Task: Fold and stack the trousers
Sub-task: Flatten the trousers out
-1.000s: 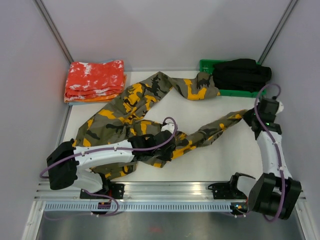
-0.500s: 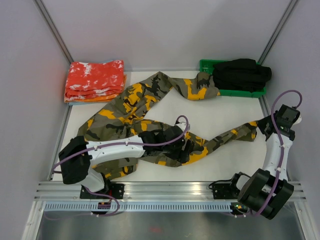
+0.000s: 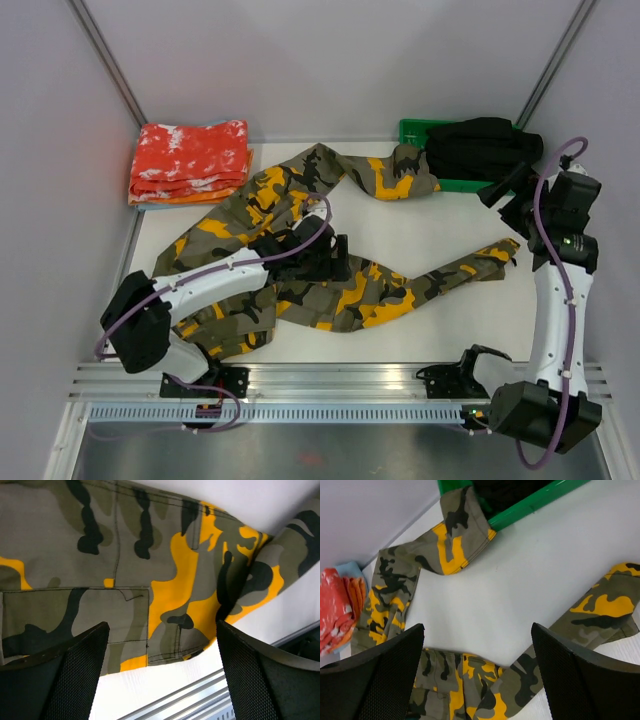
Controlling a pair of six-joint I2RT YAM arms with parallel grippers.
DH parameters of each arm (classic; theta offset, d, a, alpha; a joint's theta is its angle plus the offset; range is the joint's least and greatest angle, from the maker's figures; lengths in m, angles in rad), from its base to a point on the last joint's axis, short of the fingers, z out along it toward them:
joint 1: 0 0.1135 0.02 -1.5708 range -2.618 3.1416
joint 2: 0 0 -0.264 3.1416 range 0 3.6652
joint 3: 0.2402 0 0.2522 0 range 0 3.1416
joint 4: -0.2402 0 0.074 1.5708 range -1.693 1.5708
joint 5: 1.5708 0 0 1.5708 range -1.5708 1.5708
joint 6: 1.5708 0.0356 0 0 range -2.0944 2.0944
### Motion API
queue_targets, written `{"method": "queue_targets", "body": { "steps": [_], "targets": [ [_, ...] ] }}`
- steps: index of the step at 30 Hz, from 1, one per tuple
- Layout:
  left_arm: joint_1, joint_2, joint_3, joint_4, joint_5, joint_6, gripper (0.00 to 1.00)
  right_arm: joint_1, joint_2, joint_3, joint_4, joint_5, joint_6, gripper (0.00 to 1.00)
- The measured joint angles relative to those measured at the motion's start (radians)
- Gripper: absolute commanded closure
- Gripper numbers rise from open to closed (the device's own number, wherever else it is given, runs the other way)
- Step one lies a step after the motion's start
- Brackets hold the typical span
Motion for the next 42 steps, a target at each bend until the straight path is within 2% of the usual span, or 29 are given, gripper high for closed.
{"method": "queue_targets", "body": {
  "steps": [3, 7, 12, 15, 19, 22, 25, 29, 32, 37, 38, 40, 41, 42],
  "targets": [
    [0.020, 0.013, -0.026, 0.008, -0.003, -0.035, 0.10, 0.079, -0.018, 0.008, -0.037, 0.020, -0.039, 0.07],
    [0.045, 0.054, -0.039, 0.049, -0.006, -0.065, 0.16, 0.177, -0.041, -0.159, -0.089, 0.063, -0.060, 0.08],
    [0.051, 0.121, -0.054, 0.127, -0.006, -0.089, 0.42, 0.308, -0.010, -0.333, -0.154, 0.135, -0.050, 0.11],
    [0.050, 0.148, -0.068, 0.169, -0.007, -0.100, 0.54, 0.422, 0.047, -0.325, -0.150, 0.185, -0.039, 0.12],
    [0.050, 0.188, -0.069, 0.208, -0.010, -0.107, 0.62, 0.575, 0.167, -0.258, -0.142, 0.272, -0.029, 0.11],
    [0.050, 0.216, -0.069, 0.219, -0.016, -0.122, 0.72, 0.653, 0.268, -0.212, -0.130, 0.318, -0.029, 0.11],
    [0.050, 0.228, -0.077, 0.224, -0.026, -0.142, 0.97, 0.698, 0.333, -0.203, -0.129, 0.364, -0.029, 0.11],
    [0.050, 0.228, -0.093, 0.237, -0.041, -0.160, 0.98, 0.703, 0.351, -0.209, -0.129, 0.417, -0.024, 0.12],
    [0.050, 0.228, -0.104, 0.243, -0.051, -0.166, 0.98, 0.707, 0.372, -0.238, -0.099, 0.441, -0.013, 0.19],
    [0.050, 0.228, -0.129, 0.258, -0.053, -0.170, 0.98, 0.725, 0.453, -0.273, -0.057, 0.453, 0.014, 0.42],
    [0.050, 0.228, -0.134, 0.259, -0.054, -0.170, 0.98, 0.730, 0.467, -0.273, -0.050, 0.456, 0.018, 0.67],
    [0.050, 0.228, -0.141, 0.259, -0.059, -0.170, 0.98, 0.742, 0.489, -0.273, -0.037, 0.472, 0.026, 0.93],
    [0.050, 0.228, -0.143, 0.259, -0.060, -0.170, 0.98, 0.747, 0.496, -0.273, -0.039, 0.480, 0.028, 1.00],
    [0.050, 0.228, -0.143, 0.259, -0.061, -0.170, 0.98, 0.750, 0.498, -0.272, -0.042, 0.488, 0.031, 1.00]
  ]
}}
